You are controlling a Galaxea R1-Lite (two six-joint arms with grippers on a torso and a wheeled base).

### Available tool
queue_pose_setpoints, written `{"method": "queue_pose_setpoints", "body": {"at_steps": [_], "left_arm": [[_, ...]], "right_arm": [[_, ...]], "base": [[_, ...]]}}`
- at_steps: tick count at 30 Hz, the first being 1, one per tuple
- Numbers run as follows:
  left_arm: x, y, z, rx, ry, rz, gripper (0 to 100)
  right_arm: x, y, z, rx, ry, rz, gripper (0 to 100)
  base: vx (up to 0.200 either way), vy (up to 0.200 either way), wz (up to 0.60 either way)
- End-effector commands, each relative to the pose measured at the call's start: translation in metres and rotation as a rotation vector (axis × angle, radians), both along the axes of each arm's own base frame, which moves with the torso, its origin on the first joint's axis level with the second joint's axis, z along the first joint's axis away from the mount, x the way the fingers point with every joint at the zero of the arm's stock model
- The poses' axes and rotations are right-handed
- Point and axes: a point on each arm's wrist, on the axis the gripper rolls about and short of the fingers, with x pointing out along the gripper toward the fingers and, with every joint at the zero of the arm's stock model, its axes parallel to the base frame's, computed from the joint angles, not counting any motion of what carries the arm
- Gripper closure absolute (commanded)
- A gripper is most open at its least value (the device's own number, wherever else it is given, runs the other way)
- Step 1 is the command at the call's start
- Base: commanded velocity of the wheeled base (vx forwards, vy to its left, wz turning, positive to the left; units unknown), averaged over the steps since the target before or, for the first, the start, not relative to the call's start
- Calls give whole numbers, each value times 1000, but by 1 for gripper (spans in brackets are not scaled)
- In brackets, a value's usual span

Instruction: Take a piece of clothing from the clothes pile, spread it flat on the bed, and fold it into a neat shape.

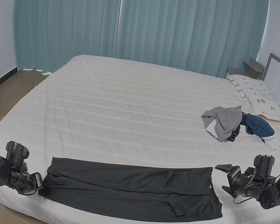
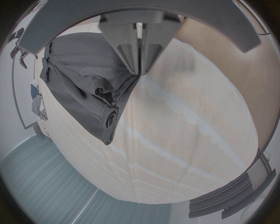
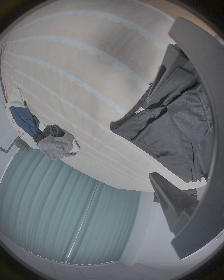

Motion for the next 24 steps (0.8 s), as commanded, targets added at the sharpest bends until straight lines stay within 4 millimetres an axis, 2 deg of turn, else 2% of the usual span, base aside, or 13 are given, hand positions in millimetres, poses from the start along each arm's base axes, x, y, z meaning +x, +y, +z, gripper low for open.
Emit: {"method": "queue_pose_setpoints", "body": {"at_steps": [1,6,11,18,24], "left_arm": [[3,1,3,-4,-25,8,0],[16,5,24,-14,-134,19,0],[27,2,34,-24,-192,17,0],[36,-11,39,-53,-217,-1,0],[33,-26,33,-75,-187,-30,0]], "right_arm": [[0,0,0,0,1,1,0],[0,0,0,0,-1,1,0],[0,0,-1,0,1,1,0],[1,0,-1,-1,2,2,0],[1,0,-1,-1,0,2,0]], "base": [[0,0,0],[0,0,0],[0,0,0],[0,0,0],[0,0,0]]}}
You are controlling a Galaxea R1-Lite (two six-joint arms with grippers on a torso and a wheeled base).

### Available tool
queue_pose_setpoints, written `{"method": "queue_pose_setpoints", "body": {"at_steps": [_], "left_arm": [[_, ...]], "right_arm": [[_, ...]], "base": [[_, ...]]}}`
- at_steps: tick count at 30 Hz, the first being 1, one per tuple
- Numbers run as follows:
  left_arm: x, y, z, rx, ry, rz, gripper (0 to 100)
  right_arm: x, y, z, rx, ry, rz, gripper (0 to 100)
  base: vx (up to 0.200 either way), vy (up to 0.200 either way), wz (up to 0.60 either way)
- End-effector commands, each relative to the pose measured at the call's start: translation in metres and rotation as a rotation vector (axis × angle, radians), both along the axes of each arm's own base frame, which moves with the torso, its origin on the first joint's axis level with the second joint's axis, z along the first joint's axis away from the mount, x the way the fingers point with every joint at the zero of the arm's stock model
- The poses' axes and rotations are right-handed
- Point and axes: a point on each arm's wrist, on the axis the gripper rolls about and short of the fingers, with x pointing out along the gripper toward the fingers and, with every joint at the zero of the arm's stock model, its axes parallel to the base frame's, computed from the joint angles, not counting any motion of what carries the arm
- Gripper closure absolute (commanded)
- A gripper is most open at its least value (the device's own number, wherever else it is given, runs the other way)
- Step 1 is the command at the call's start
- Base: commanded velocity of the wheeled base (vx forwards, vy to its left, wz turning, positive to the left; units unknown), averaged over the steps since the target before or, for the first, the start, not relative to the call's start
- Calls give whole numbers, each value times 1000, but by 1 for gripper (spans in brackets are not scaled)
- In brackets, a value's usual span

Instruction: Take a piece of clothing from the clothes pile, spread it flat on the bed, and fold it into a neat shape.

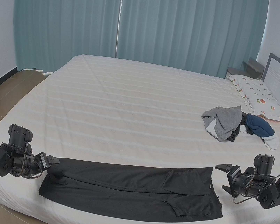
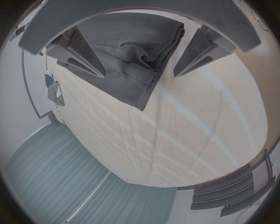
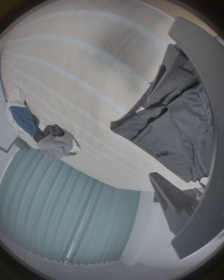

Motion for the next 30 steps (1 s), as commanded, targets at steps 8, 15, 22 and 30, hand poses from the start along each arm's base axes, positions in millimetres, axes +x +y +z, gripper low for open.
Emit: {"method": "queue_pose_setpoints", "body": {"at_steps": [8,15,22,30], "left_arm": [[-2,-13,-18,0,70,-44,0],[-2,-13,-23,1,90,-43,100],[-3,-7,-7,-18,39,5,100],[-2,1,-9,-13,50,38,100]], "right_arm": [[0,0,-2,0,7,1,0],[0,1,-3,-3,10,3,0],[-1,2,-4,-8,13,10,0],[-7,4,-5,-17,25,20,0]], "base": [[0,0,0],[0,0,0],[0,0,0],[0,0,0]]}}
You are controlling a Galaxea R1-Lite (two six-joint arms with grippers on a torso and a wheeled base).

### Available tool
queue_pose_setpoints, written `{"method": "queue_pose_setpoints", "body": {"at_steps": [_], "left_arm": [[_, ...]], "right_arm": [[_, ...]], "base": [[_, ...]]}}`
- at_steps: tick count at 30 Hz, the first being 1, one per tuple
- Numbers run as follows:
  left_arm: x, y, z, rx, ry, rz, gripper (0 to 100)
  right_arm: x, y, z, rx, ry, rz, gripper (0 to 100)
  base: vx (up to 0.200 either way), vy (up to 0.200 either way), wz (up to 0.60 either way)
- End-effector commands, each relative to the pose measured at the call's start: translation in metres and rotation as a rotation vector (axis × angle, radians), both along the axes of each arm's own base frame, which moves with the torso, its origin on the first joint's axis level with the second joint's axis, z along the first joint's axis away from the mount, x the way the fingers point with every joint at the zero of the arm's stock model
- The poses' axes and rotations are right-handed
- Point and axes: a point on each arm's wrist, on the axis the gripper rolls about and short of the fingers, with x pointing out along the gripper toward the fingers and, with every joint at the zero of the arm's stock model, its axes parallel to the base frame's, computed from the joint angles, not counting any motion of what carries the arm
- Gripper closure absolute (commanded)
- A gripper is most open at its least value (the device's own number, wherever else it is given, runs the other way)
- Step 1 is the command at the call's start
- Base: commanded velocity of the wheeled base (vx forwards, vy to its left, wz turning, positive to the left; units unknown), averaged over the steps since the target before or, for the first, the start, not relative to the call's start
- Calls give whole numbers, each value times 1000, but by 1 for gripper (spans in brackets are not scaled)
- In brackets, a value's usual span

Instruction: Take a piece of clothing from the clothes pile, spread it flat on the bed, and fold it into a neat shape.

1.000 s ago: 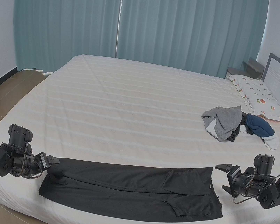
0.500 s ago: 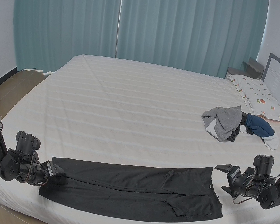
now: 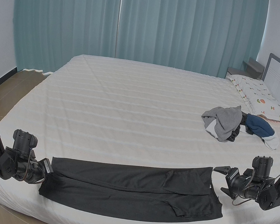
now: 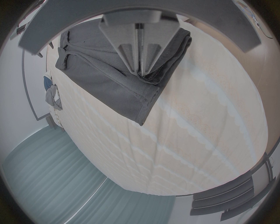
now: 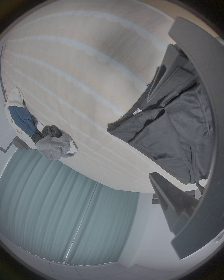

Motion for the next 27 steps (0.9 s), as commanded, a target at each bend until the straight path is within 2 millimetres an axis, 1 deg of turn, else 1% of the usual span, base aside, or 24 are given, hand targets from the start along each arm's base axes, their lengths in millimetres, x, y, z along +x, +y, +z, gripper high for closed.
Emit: {"method": "queue_pose_setpoints", "body": {"at_steps": [1,7,13,16,18,22,24,27], "left_arm": [[2,6,1,1,-9,21,100],[4,8,1,0,-10,30,100],[12,8,-9,0,10,30,100],[13,8,-12,0,17,30,100],[14,8,-12,-2,16,29,100],[15,8,-12,-3,13,29,100],[15,7,-12,-3,16,28,100],[15,7,-13,-3,17,28,100]], "right_arm": [[-4,1,0,-10,-1,12,0],[-13,1,-5,-73,-21,64,0],[-23,2,-14,-138,-36,126,0],[-27,3,-16,-135,-34,169,0],[-34,3,-19,-135,-37,241,0],[-35,3,-28,-160,-27,289,0],[-34,1,-35,-192,-23,312,0],[-30,-2,-40,-214,-33,319,0]], "base": [[0,0,0],[0,0,0],[0,0,0],[0,0,0],[0,0,0],[0,0,0],[0,0,0],[0,0,0]]}}
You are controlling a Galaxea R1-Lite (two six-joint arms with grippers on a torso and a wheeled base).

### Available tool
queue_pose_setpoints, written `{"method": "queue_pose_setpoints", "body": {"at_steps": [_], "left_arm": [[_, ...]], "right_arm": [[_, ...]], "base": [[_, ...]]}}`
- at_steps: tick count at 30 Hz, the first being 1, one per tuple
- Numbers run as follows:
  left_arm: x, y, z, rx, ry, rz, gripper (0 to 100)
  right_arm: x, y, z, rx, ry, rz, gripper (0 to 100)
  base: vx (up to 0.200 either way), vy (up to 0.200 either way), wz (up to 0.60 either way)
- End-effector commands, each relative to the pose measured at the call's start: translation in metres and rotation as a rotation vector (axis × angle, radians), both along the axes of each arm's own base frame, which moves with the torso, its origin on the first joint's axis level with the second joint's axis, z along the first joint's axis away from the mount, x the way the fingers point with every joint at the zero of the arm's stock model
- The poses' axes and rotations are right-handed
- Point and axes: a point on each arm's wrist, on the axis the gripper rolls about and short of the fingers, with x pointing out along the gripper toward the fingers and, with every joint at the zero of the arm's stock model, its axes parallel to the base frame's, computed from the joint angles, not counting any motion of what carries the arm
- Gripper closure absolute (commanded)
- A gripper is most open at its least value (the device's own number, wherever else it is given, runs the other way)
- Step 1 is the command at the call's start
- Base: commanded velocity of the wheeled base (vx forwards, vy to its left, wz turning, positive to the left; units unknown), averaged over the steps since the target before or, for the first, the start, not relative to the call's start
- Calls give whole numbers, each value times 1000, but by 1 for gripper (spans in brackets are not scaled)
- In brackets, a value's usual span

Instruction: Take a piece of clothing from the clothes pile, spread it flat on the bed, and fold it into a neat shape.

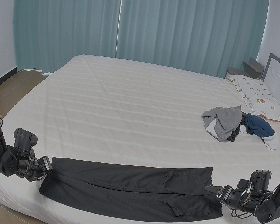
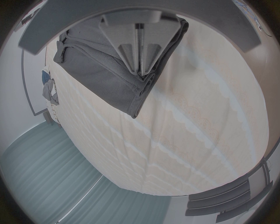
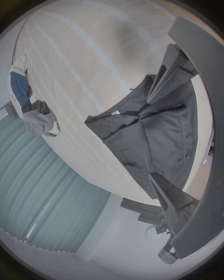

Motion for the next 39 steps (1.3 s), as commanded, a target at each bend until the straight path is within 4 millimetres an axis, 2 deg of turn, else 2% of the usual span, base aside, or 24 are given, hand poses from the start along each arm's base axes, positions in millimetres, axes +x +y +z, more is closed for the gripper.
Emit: {"method": "queue_pose_setpoints", "body": {"at_steps": [1,15,16,24,39], "left_arm": [[0,0,-2,-1,7,-1,100],[0,-1,-2,-1,7,-2,100],[0,-1,-2,-1,7,-2,100],[1,-1,-5,-2,15,-2,100],[8,-2,-12,1,22,-4,100]], "right_arm": [[4,-4,-15,-15,24,2,0],[6,-4,-44,-22,-4,66,0],[6,-4,-44,-23,-5,65,100],[7,-10,-51,-31,-27,50,100],[10,-22,-47,-28,-87,1,100]], "base": [[0,0,0],[0,0,0],[0,0,0],[0,0,0],[0,0,0]]}}
